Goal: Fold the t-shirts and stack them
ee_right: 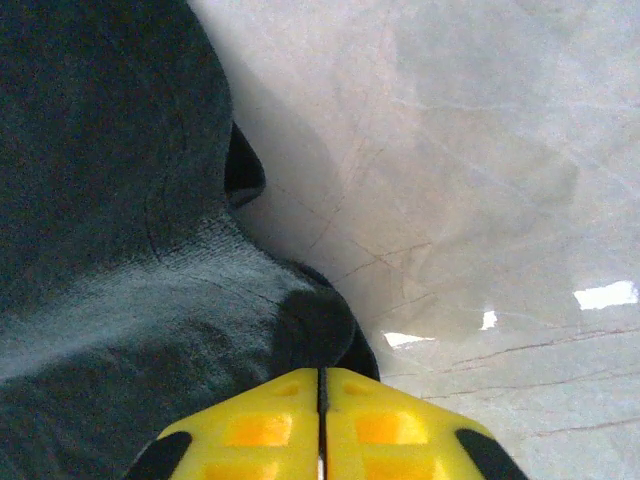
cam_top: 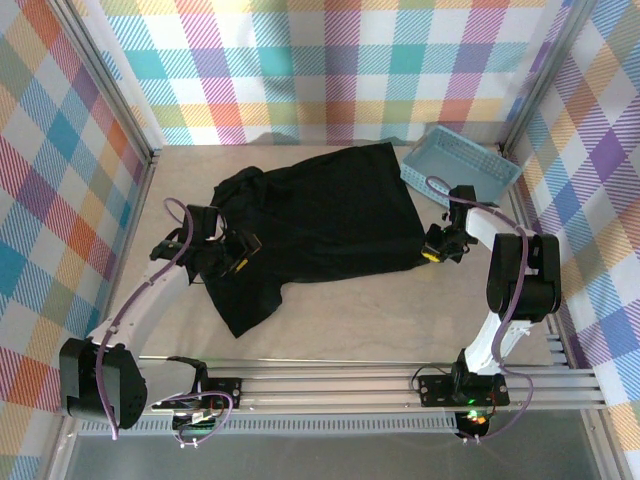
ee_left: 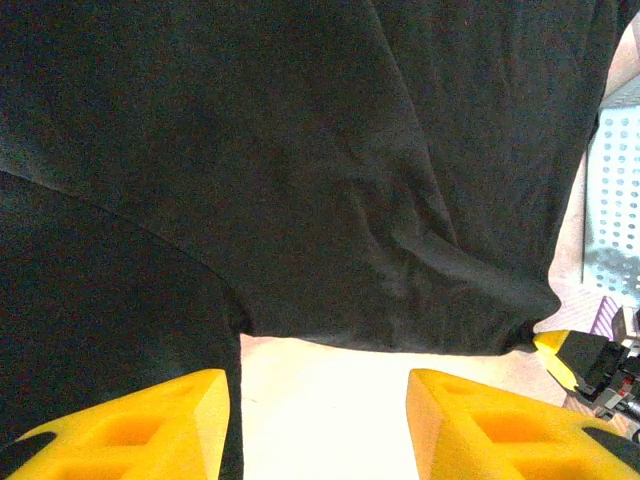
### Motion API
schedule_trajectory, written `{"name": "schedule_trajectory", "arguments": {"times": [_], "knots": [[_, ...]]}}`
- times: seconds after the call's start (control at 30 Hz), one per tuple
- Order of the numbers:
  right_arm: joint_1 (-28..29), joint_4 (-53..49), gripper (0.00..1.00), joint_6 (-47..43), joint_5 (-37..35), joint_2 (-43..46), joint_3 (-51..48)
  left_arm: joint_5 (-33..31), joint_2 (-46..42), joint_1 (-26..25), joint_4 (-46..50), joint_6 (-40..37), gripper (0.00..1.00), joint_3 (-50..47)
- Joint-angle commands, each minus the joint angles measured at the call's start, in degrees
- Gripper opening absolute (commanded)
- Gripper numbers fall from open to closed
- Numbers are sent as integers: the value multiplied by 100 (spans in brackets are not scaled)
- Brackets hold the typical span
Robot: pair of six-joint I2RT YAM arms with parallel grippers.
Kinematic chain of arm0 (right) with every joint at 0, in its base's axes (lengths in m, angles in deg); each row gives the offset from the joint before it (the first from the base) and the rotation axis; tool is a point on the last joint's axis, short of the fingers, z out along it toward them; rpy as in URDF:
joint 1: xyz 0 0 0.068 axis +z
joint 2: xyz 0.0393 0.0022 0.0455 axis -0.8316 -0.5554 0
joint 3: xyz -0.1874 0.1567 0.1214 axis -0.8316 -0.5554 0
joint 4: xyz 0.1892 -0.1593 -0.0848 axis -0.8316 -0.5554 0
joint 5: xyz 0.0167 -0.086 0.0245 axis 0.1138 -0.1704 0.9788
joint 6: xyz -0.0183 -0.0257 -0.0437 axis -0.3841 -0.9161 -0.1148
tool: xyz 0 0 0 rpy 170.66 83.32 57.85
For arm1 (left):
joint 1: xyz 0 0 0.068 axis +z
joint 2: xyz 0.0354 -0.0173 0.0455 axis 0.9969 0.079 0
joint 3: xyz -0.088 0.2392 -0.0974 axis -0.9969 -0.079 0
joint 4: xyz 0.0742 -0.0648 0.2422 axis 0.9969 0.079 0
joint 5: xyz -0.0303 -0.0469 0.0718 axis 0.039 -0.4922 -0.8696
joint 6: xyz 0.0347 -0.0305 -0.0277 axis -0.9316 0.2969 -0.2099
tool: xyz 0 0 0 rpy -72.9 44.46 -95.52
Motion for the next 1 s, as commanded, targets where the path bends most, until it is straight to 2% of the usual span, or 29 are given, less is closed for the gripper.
{"name": "schedule_trajectory", "arguments": {"times": [0.0,0.33,0.77,0.97], "knots": [[-22,-98,1,-41,45,37,145,35,-214,-86,-28,-20,51,-100],[-19,-323,0,-24,45,72,646,20,-210,-86,-62,3,51,-132],[2,-936,0,8,90,-960,1762,4,-38,-86,-43,-88,50,61],[1,-1027,0,-6,-16,-1106,1699,-22,-47,-86,14,-138,50,83]]}}
